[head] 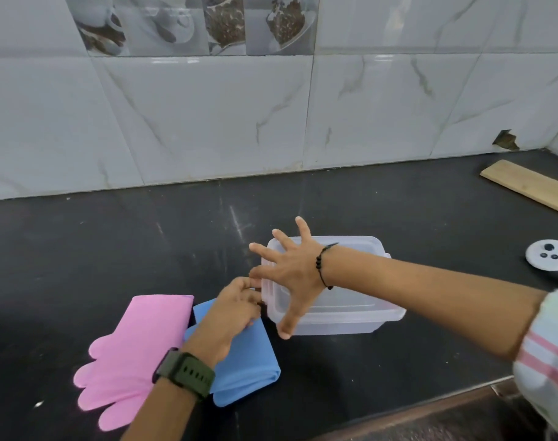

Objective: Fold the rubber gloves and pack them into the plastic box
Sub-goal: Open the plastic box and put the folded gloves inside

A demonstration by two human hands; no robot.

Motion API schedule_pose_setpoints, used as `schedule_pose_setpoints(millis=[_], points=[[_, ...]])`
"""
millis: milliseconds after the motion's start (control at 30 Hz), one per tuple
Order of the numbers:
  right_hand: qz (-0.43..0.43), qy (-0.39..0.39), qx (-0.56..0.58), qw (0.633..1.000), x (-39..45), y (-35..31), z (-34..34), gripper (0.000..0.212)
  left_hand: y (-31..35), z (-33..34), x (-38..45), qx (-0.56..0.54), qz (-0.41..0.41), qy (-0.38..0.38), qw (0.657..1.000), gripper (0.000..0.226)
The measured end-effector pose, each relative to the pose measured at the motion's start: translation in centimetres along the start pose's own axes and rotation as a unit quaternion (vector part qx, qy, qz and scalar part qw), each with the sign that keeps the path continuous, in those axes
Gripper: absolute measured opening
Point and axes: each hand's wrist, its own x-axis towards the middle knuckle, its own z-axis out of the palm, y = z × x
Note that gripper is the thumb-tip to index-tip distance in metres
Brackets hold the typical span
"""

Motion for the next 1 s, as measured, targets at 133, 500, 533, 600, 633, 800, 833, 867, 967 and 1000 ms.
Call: schedule_pose_setpoints(millis=[133,500,533,600,633,800,833,867,967,1000], points=[[-0.015,0.002,0.01,1.0,0.0,0.2,-0.1,0.101,-1.3,0.6,-0.4,0.127,0.096,0.026,0.987,0.041],[-0.045,0.125,0.046,0.99,-0.1,0.8,1.1,0.079,-2.9,1.7,-0.3,0.263,0.251,0.123,0.923,0.035],[-0.045,0.129,0.046,0.99,-0.1,0.8,1.2,0.078,-2.8,1.7,-0.2,0.266,0.247,0.127,0.923,0.037],[-0.046,0.138,0.045,0.988,-0.1,0.8,1.3,0.078,-2.7,1.8,-0.2,0.267,0.238,0.129,0.925,0.038],[-0.046,0.143,0.044,0.988,-0.1,0.8,1.4,0.077,-2.6,1.9,-0.2,0.267,0.235,0.13,0.926,0.039],[-0.045,0.161,0.048,0.985,-0.1,0.9,1.8,0.076,-2.8,1.8,-0.1,0.264,0.237,0.136,0.925,0.025],[-0.044,0.164,0.05,0.984,-0.1,0.9,1.8,0.075,-2.8,1.8,-0.1,0.263,0.237,0.137,0.925,0.023],[-0.044,0.165,0.051,0.984,-0.1,0.9,1.9,0.074,-2.8,1.7,0.0,0.261,0.24,0.137,0.925,0.022],[-0.041,0.163,0.056,0.984,-0.2,0.8,1.9,0.073,-2.9,1.7,0.1,0.26,0.242,0.138,0.924,0.023],[-0.04,0.162,0.057,0.984,-0.2,0.8,1.9,0.073,-2.9,1.7,0.1,0.259,0.241,0.138,0.925,0.022]])
